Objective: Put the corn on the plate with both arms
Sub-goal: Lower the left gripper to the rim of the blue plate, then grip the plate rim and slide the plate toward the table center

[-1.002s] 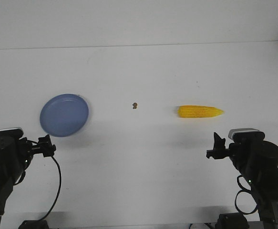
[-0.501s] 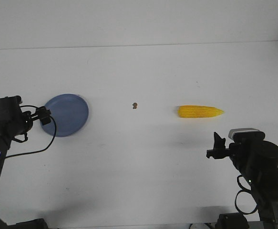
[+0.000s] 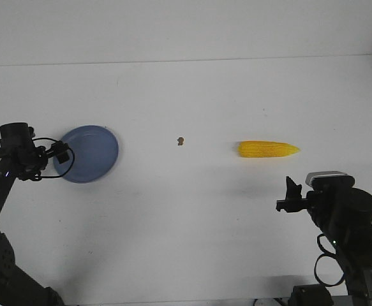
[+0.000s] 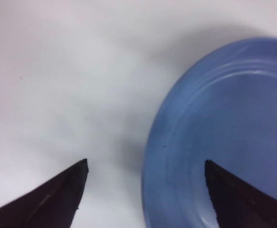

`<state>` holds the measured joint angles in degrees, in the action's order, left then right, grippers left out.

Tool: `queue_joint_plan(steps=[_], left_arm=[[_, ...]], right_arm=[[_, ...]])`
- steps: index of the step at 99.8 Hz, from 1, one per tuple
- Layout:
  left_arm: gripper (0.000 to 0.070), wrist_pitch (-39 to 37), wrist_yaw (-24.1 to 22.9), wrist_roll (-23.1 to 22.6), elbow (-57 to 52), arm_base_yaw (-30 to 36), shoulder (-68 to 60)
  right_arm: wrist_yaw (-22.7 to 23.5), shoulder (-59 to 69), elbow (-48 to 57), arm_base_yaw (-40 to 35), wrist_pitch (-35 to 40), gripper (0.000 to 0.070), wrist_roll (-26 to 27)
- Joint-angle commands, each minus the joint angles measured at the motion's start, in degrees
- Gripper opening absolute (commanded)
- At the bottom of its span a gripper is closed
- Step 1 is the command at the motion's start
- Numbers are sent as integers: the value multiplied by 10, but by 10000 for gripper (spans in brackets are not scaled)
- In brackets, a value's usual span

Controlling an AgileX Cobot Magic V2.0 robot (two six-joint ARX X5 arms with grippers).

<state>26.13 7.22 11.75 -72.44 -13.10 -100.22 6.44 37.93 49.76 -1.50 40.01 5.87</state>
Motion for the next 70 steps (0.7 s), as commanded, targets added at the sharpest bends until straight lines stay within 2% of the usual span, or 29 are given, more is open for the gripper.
queue_joint_plan(steps=[1,12,26,27,28,31,40,49,60,70], left_arm=[[505,-7,13,8,-11,-2,-21],[505,-18,34,10,-11,-2,-40],[490,-17,34,10,-11,-2,-49],[482,-17,34,10,-11,-2,-49],[382,-18,34,10,-11,-2,-49],[286,-18,34,10,-11,-2,-49],[71,-17,34,8,-11,-2,-48],[3,-18,34,7,-11,-2,-48],[6,-17,38,7,-11,-5,-46],[6,-16,79,7,-11,-9,-34]], right_arm=[[2,4,12,0,-6,376,3],[2,4,12,0,-6,376,3],[2,4,12,0,-5,376,3],[2,4,12,0,-5,376,3],[2,4,12,0,-5,376,3],[2,4,12,0,-5,376,3],[2,4,12,0,-5,376,3],[2,4,12,0,-5,376,3],[2,4,12,0,-6,376,3],[2,4,12,0,-6,376,3]])
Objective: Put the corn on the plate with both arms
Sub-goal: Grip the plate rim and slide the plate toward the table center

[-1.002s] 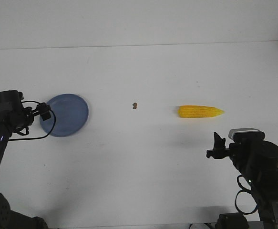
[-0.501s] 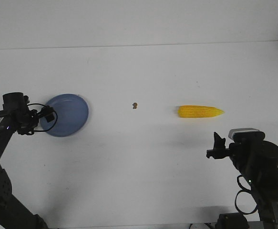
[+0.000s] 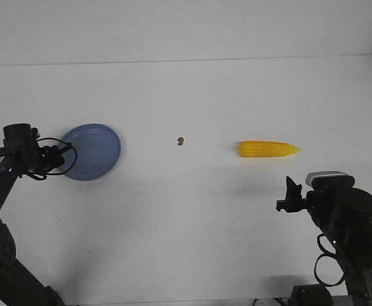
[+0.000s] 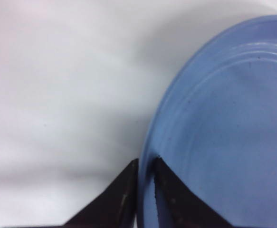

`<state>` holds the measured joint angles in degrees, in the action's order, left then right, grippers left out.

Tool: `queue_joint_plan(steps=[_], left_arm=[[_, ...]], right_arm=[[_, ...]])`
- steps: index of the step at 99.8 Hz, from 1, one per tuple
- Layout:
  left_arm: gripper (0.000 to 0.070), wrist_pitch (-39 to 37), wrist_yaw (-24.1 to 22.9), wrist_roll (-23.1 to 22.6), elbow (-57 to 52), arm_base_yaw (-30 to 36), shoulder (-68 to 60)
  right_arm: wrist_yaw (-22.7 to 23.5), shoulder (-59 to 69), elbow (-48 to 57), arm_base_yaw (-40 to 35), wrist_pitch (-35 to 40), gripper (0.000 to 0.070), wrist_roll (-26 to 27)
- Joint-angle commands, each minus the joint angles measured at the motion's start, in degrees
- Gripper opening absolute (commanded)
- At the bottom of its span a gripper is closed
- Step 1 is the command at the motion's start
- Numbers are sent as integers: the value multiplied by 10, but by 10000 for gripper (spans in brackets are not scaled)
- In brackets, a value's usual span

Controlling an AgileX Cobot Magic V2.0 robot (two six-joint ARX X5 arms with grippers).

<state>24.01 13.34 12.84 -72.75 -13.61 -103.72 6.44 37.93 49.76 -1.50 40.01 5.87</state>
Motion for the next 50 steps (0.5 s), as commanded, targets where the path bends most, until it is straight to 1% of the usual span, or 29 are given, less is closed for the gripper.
queue_joint_plan(steps=[1,27,40,50], left_arm=[[6,6,22,-3,-8,-4,3],[6,28,112,-12,-8,6,96],[6,37,123,-4,-5,33,143],[6,38,126,2,10,78,167]], right_arm=[[2,4,12,0,-6,376,3],[2,4,12,0,-6,376,3],[2,4,12,0,-9,376,3],[2,4,12,0,-10,376,3]])
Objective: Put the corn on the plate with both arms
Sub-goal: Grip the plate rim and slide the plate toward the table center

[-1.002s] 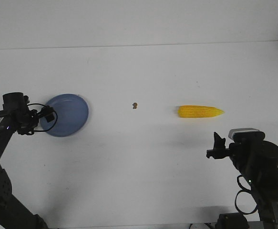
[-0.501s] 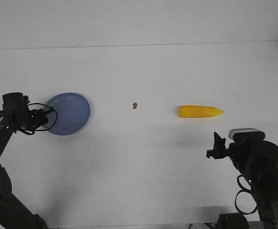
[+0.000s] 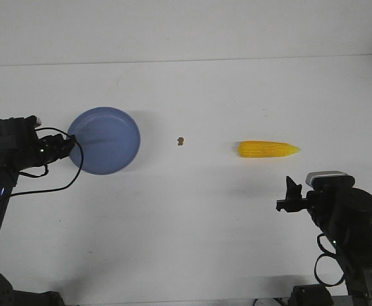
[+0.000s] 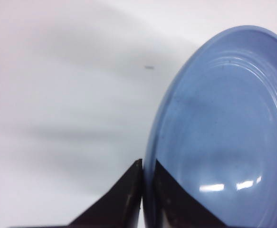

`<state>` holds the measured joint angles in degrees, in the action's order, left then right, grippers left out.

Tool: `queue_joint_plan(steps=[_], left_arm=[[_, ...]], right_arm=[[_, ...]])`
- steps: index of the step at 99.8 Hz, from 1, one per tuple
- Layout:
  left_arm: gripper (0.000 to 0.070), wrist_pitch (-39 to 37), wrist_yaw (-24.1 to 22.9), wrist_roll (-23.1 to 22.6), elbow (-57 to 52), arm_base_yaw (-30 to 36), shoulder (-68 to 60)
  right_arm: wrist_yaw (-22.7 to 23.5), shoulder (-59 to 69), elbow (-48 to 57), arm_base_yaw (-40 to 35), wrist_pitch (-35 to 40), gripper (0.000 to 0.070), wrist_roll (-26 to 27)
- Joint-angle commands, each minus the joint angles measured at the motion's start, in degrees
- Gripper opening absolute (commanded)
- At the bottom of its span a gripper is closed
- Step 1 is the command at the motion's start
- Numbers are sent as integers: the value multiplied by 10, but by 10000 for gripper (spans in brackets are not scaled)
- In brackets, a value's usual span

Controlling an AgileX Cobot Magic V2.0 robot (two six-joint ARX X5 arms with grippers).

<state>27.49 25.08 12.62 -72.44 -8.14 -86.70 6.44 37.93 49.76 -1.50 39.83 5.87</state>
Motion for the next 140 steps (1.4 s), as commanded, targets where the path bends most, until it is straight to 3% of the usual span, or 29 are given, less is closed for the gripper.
queue_joint_plan(steps=[1,37,54,79,130,135,140], left_arm=[[6,4,10,4,9,28,-2],[6,-52,22,31,77,235,-7],[6,-55,22,31,80,290,-31],[6,-72,22,35,80,321,-83],[20,-87,19,33,89,323,-125],[59,-87,19,33,89,323,-125],[191,-87,19,33,89,323,-125]], right_arm=[[2,4,12,0,-9,376,3],[2,4,12,0,-9,376,3],[2,4,12,0,-9,376,3],[2,4,12,0,-8,376,3],[-1,4,12,0,-9,376,1],[-1,4,12,0,-9,376,1],[-1,4,12,0,-9,376,1]])
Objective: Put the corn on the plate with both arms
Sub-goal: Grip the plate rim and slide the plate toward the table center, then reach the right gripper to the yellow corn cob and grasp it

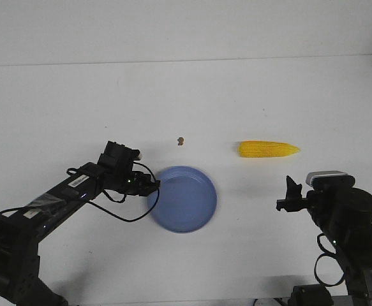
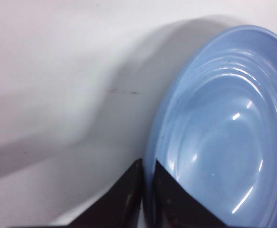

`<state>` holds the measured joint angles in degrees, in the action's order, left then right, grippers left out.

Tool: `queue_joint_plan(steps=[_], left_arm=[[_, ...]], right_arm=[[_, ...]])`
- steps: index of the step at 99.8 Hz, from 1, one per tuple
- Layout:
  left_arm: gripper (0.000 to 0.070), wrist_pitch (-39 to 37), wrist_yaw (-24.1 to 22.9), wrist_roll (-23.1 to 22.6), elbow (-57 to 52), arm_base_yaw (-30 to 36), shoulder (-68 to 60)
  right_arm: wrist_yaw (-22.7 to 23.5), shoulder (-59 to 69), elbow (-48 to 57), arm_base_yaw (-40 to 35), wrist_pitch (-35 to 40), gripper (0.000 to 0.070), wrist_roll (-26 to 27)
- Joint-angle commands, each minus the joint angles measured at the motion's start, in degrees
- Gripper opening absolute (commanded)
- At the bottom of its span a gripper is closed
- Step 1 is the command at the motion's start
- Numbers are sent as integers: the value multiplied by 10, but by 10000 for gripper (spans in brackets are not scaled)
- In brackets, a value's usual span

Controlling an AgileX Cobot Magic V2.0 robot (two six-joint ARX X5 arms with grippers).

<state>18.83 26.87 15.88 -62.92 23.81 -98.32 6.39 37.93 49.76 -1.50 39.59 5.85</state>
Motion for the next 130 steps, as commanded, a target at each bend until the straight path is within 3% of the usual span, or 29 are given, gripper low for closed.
queue_joint_plan(steps=[1,7,16,40,57,75,83,102,130], left_arm=[[205,0,1,1,-6,3,-8],[372,2,1,1,-6,3,-8],[474,2,1,1,-6,3,-8],[474,4,1,-23,-6,-23,12],[474,18,-10,-83,-6,-66,76],[472,78,-140,-156,-6,-111,167],[472,96,-169,-188,-6,-126,205],[470,127,-177,-229,-6,-154,282],[470,128,-177,-222,-6,-172,301]], right_arm=[[0,4,12,0,-6,376,1],[0,4,12,0,-6,376,1],[0,4,12,0,-6,376,1],[-1,4,12,0,-6,376,1],[-4,4,12,0,-7,376,2],[-4,4,12,0,-14,376,2],[-4,4,12,0,-22,376,1],[-4,4,12,0,-35,376,1],[-5,35,12,0,-42,380,-47]])
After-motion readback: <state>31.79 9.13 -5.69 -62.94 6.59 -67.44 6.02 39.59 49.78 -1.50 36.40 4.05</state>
